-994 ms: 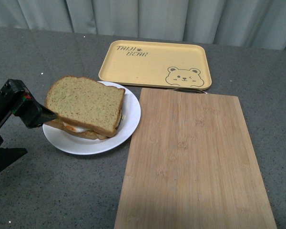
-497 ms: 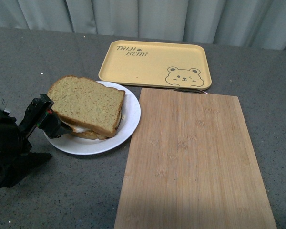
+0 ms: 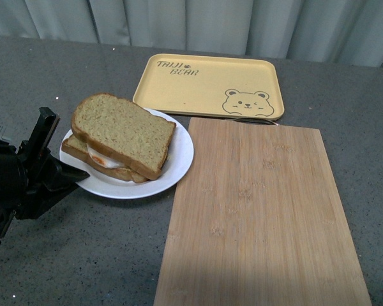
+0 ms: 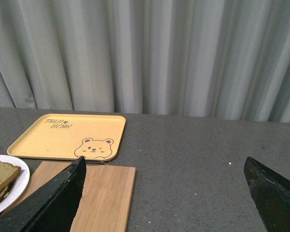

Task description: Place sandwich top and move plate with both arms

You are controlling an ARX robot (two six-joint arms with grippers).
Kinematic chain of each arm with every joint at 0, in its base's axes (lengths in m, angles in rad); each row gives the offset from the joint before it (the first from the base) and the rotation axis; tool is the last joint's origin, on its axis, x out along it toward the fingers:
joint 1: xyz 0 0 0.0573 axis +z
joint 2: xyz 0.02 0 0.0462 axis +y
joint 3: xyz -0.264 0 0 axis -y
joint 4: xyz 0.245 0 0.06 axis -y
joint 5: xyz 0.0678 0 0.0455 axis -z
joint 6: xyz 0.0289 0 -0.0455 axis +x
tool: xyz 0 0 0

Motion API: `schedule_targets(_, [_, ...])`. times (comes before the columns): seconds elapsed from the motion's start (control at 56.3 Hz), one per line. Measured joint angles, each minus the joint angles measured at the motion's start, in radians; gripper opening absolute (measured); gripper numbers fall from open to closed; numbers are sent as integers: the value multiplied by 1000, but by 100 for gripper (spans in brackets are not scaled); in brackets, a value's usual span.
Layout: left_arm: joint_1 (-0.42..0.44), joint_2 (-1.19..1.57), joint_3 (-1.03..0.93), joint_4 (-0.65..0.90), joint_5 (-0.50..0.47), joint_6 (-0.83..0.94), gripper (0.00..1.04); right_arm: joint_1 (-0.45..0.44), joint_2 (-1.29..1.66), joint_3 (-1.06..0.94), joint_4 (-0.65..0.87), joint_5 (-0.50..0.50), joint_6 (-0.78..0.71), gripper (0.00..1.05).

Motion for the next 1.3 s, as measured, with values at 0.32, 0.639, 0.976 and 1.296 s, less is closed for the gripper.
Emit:
schedule_targets(0.32, [6, -127, -121, 259, 95, -228, 4, 0, 0, 0, 0, 0, 0, 95])
schedule_targets(0.639, [-133, -21, 188, 165, 17, -316, 4, 0, 0, 0, 0, 0, 0, 95])
schedule_targets(0.976, [-208, 267, 649, -48, -31, -343, 4, 0, 0, 0, 0, 0, 0, 95])
schedule_targets(1.296, [-216, 475, 937, -146, -64, -378, 4, 0, 0, 0, 0, 0, 0, 95])
